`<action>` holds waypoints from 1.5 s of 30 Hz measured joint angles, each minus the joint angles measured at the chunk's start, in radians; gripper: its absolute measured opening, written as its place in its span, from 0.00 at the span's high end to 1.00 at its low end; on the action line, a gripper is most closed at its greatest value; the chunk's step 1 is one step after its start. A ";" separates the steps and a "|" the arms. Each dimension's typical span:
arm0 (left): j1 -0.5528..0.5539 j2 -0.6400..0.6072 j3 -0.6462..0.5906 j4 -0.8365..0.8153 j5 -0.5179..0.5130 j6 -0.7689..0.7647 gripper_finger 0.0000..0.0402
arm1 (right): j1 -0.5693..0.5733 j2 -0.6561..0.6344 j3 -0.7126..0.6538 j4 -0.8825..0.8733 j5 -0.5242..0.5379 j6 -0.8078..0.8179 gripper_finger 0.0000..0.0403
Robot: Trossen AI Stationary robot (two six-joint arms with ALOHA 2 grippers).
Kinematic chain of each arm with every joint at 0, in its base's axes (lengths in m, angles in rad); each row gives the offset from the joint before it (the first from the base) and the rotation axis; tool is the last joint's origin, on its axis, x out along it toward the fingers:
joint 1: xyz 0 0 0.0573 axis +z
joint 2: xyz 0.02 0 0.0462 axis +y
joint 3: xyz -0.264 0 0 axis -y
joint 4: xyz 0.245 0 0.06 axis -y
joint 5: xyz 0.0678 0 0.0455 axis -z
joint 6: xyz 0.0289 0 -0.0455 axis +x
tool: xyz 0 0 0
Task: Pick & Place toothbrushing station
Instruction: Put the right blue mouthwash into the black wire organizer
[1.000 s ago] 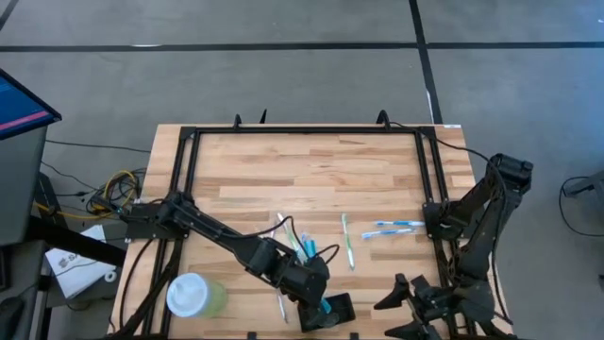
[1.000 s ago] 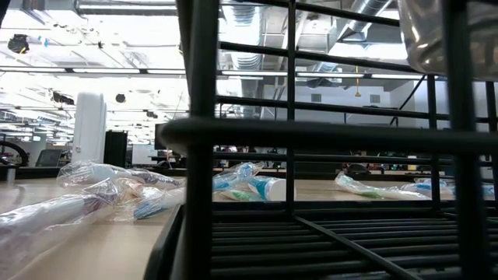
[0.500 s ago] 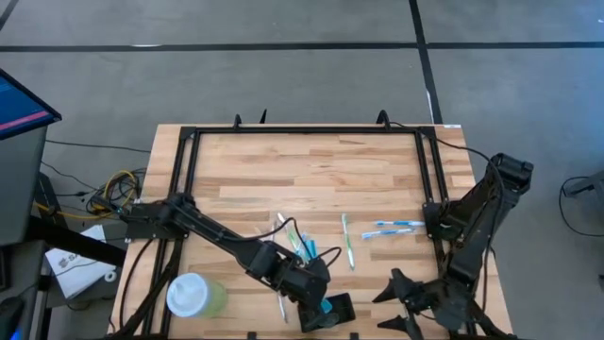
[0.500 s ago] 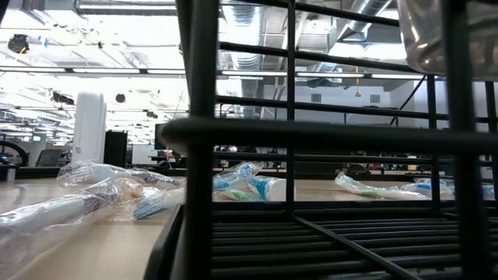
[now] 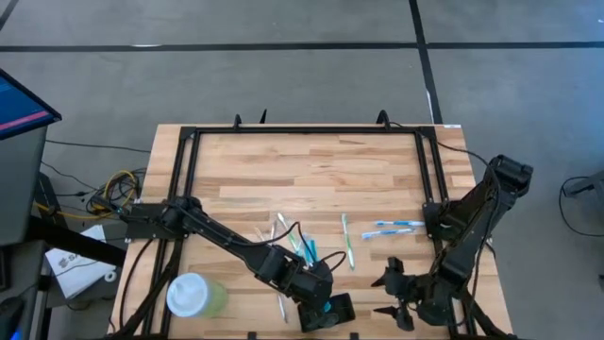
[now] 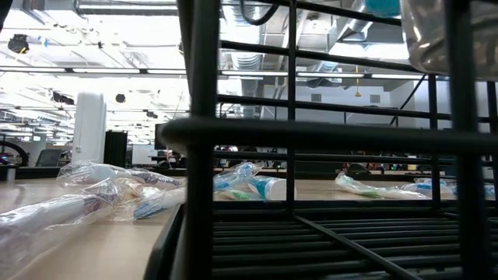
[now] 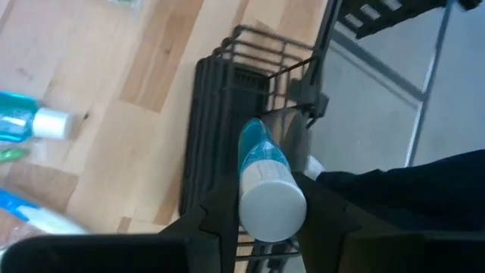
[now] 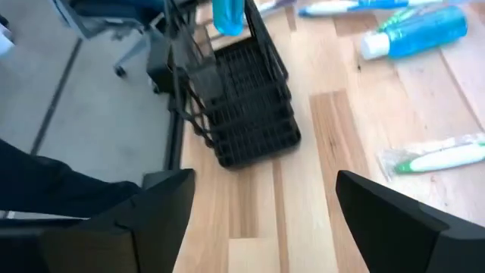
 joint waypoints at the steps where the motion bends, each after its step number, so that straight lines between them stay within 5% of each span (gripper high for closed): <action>1: 0.000 0.000 0.000 0.001 0.000 0.001 0.77 | 0.000 0.015 0.000 0.005 0.000 0.000 0.22; 15: 0.010 0.003 0.001 0.003 0.034 0.062 0.77 | -0.014 0.340 0.081 0.255 -0.104 -0.039 0.22; 45: -0.022 0.003 0.000 -0.068 0.023 0.071 0.77 | -0.165 0.353 0.085 0.413 -0.131 -0.204 0.22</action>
